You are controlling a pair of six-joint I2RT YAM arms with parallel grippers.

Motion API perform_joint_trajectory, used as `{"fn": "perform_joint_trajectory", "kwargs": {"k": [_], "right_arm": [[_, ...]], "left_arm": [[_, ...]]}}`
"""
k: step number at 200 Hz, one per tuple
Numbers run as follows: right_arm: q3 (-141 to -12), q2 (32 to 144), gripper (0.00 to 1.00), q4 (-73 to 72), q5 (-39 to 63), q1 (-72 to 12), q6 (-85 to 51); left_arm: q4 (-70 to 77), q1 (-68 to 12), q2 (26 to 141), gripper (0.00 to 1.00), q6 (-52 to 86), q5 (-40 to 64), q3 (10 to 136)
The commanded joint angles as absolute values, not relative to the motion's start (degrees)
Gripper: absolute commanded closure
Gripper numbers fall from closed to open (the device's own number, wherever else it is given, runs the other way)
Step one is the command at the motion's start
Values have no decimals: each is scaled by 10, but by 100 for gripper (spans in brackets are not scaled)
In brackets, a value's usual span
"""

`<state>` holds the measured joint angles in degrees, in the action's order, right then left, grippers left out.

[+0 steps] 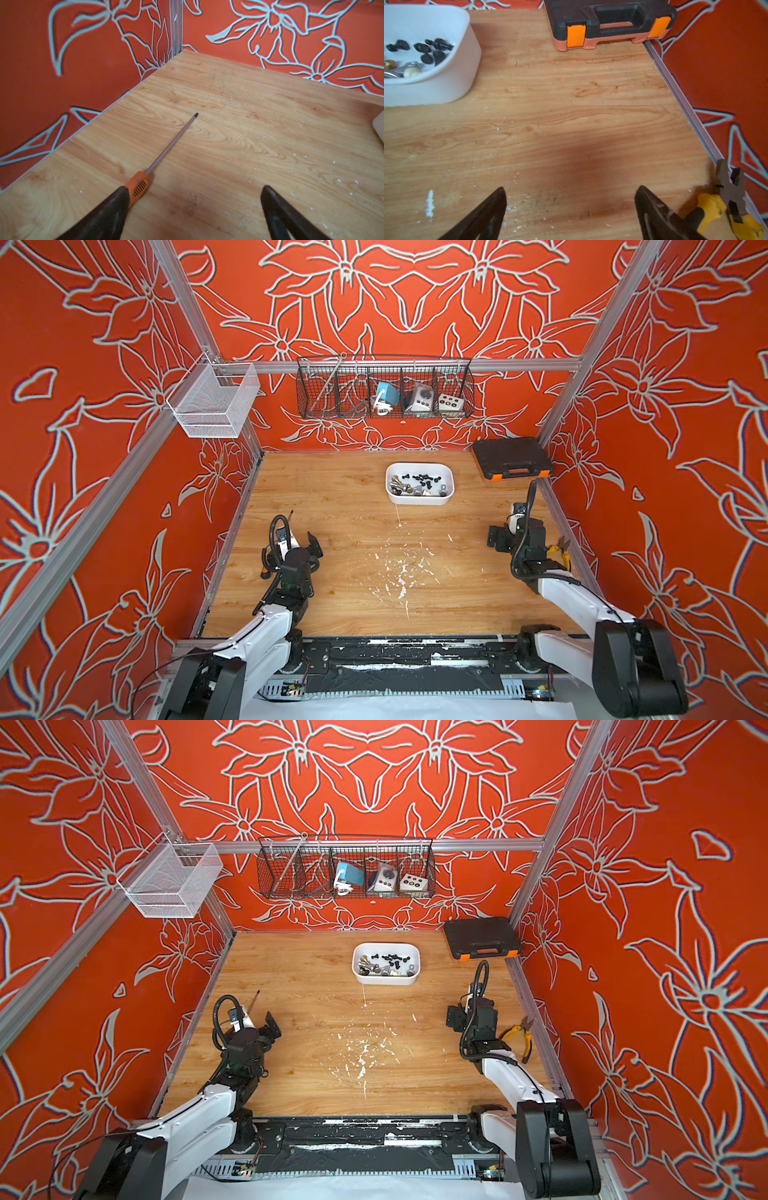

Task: Put the chess pieces into the storage box
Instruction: Reset both arms

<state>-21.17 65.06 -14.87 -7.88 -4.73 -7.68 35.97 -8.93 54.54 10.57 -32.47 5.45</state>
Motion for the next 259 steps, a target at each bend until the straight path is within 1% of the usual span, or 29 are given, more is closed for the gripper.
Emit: {"fn": "perform_joint_trajectory", "kwargs": {"k": [1, 21, 32, 47, 58, 69, 76, 86, 100, 110, 115, 130, 142, 168, 190, 202, 214, 226, 235, 246, 259], "right_arm": [[-211, 668, 2, -231, -100, -45, -53], [-211, 698, 2, -285, -100, -45, -43], [-235, 720, 2, -263, -101, -44, -31], [-251, 746, 2, -275, -105, -45, -8], [-234, 760, 2, -334, -114, -44, 2], [-211, 790, 2, -394, -126, -37, -10], [-194, 808, 2, -459, -121, -35, -7], [-191, 799, 2, -436, -111, -34, -7], [-180, 818, 2, -488, -109, -33, -5], [-185, 809, 2, -461, -107, -32, -5], [-186, 806, 2, -451, -106, -33, -6], [-180, 816, 2, -480, -105, -32, -5], [-184, 811, 2, -465, -106, -32, -5], [-183, 812, 2, -469, -106, -32, -5], [-184, 810, 2, -463, -105, -32, -4], [-184, 810, 2, -463, -105, -32, -4], [-185, 810, 2, -462, -105, -32, -4], [-184, 810, 2, -462, -105, -32, -4], [-184, 810, 2, -462, -105, -32, -4], [-184, 810, 2, -463, -105, -32, -4], [-184, 810, 2, -463, -105, -32, -4]], "left_arm": [[469, -80, 584, 2, 62, -329, 48], [490, -48, 635, 2, 60, -294, 70], [486, -33, 664, 2, 57, -265, 90], [465, -18, 696, 2, 53, -220, 118], [456, -16, 713, 2, 47, -201, 133], [453, -16, 720, 2, 42, -189, 139], [457, -16, 718, 2, 39, -179, 137], [467, -16, 712, 2, 35, -166, 131], [556, -16, 700, 2, 49, -151, 91], [630, -15, 707, 2, 45, -135, 61], [633, -16, 714, 2, 46, -134, 59], [658, -16, 750, 2, 46, -138, 65], [623, -17, 762, 2, 37, -118, 89], [629, -20, 781, 2, 20, -85, 96], [759, -20, 814, 2, 11, -69, 43], [693, -20, 796, 2, 16, -73, 61], [741, -21, 811, 2, 12, -76, 51], [697, -21, 799, 2, 14, -75, 61], [726, -23, 809, 2, 12, -80, 56], [700, -25, 800, 2, 12, -81, 62], [718, -25, 807, 2, 11, -83, 58]]}}
